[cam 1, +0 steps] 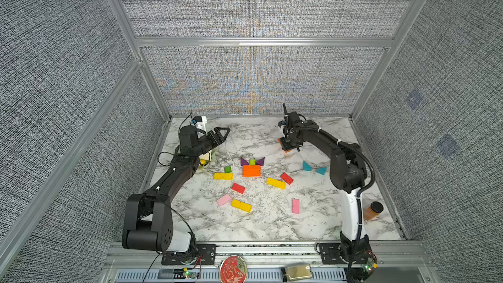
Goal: Assemble a carrot with building blocks
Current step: Pick up the building block from the center of the board, then place the building block at the center of the board.
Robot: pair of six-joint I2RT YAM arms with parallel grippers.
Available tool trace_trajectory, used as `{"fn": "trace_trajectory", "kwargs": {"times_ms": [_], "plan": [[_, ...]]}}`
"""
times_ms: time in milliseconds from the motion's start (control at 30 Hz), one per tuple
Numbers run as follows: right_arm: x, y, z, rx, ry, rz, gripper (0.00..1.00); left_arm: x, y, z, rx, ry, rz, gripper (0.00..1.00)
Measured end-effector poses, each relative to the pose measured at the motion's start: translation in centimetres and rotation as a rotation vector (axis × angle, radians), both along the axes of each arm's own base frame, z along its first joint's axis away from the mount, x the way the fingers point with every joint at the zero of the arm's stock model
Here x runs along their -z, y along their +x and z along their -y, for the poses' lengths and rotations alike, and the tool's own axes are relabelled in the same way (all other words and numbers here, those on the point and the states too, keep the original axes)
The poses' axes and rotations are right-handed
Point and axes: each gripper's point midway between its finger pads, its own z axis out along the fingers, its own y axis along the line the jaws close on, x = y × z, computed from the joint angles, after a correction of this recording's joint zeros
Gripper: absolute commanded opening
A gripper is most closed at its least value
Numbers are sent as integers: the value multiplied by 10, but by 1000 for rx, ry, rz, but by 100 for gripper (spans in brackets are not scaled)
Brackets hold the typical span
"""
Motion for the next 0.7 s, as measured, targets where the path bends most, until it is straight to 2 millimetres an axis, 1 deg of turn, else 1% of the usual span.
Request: {"fn": "trace_trajectory", "kwargs": {"times_ms": [67, 100, 167, 233, 267, 333, 367, 433, 500, 600, 700], "plan": [[-18, -10, -8, -8, 11, 45, 17, -2, -1, 0, 0, 0, 6, 77], [-24, -19, -16, -29, 13, 61, 17, -3, -1, 0, 0, 0, 8, 77], [-30, -43, -36, -82, 16, 72, 17, -4, -1, 0, -1, 1, 12, 77], [-30, -76, -60, -159, 6, 71, 17, -6, -1, -1, -3, 4, 18, 77], [-30, -88, -68, -187, 2, 72, 17, -7, -1, -1, -6, 5, 21, 77], [-26, -121, -90, -267, -6, 66, 17, -7, -1, -2, -8, 8, 23, 77], [-23, -134, -98, -299, -13, 62, 17, -7, -1, -2, -8, 9, 23, 77], [-16, -161, -108, -358, -38, 49, 17, -6, -1, -2, -7, 12, 23, 77], [-7, -182, -113, -409, -64, 30, 17, -6, -1, -2, -8, 12, 23, 77], [8, -206, -118, -466, -108, -2, 17, -6, -1, -2, -8, 12, 23, 77], [19, -219, -126, -515, -135, -25, 17, -6, -1, -2, -9, 12, 24, 77]]}}
